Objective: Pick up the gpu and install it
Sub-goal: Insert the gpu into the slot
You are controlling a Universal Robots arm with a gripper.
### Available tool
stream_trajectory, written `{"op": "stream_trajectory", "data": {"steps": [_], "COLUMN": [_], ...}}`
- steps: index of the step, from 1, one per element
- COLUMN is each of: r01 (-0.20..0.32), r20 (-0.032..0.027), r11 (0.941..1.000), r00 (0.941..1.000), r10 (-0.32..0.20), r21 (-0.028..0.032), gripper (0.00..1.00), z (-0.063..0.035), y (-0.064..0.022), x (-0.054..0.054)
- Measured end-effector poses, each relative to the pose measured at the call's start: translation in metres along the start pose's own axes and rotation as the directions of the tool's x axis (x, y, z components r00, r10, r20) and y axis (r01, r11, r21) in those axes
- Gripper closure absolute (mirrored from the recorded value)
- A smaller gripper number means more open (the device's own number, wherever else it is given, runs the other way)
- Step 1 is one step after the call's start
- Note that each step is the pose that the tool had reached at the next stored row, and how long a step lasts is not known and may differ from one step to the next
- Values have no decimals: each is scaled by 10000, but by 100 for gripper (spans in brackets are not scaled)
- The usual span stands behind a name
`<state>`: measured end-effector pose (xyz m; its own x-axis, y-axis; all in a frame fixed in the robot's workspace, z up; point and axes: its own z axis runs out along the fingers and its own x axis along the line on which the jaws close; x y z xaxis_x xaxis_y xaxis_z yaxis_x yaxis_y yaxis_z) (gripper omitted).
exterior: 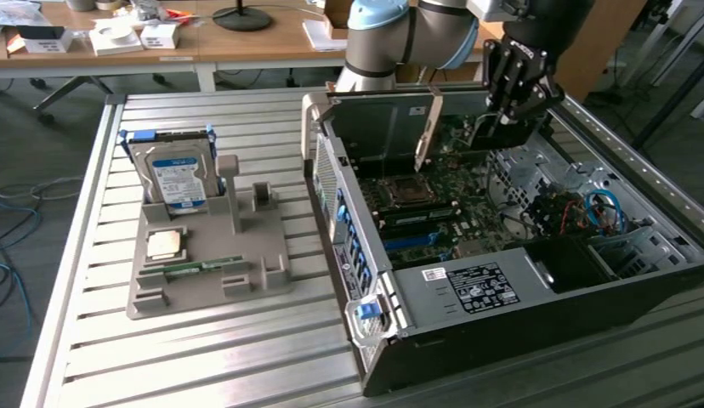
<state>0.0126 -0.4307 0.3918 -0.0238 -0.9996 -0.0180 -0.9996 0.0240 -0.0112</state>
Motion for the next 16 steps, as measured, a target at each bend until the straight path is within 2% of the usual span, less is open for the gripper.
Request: {"op": "stream_trajectory", "data": {"steps": [9,16], "r01": [0,-6], "r20": [0,0], "r11": [10000,10000], "r00": [10000,10000], "r10": [0,6], "r21": [1,0], "gripper": [73,73], "z": [0,-2], "y": [1,129], "x": [20,23]}}
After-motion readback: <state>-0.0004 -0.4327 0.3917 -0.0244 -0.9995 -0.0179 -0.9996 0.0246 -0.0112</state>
